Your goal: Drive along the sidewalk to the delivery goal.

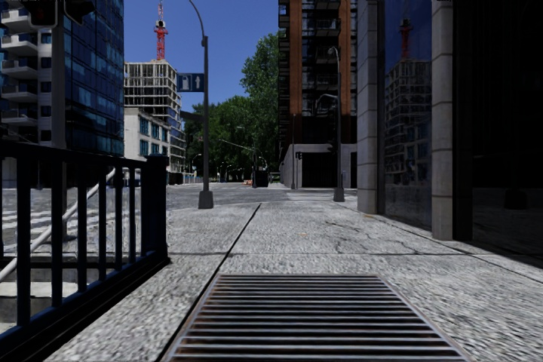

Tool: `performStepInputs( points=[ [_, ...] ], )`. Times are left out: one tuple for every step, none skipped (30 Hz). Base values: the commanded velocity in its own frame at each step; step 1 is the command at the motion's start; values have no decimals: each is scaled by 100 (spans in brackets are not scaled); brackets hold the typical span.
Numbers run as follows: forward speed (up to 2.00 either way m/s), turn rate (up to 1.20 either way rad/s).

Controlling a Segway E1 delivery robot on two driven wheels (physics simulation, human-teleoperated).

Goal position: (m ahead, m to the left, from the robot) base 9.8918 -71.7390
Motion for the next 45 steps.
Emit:
performStepInputs(
  points=[
    [200,0],
    [200,0],
    [200,0],
    [200,0],
    [200,0],
    [200,0],
    [200,0],
    [200,0],
    [200,0],
    [200,0],
    [200,0],
    [200,0],
    [200,0],
    [200,0],
    [200,0],
    [200,0],
    [200,0],
    [200,0],
    [200,0],
    [200,0],
    [200,0],
    [200,0],
    [200,0],
    [200,0],
    [200,0],
    [200,0],
    [200,0],
    [200,0],
    [200,0],
    [200,0],
    [200,0],
    [200,0],
    [200,0],
    [200,0],
    [200,0],
    [200,0],
    [200,0],
    [200,0],
    [200,0],
    [200,0],
    [200,0],
    [200,0],
    [200,0],
    [200,0],
    [200,0]
  ],
)
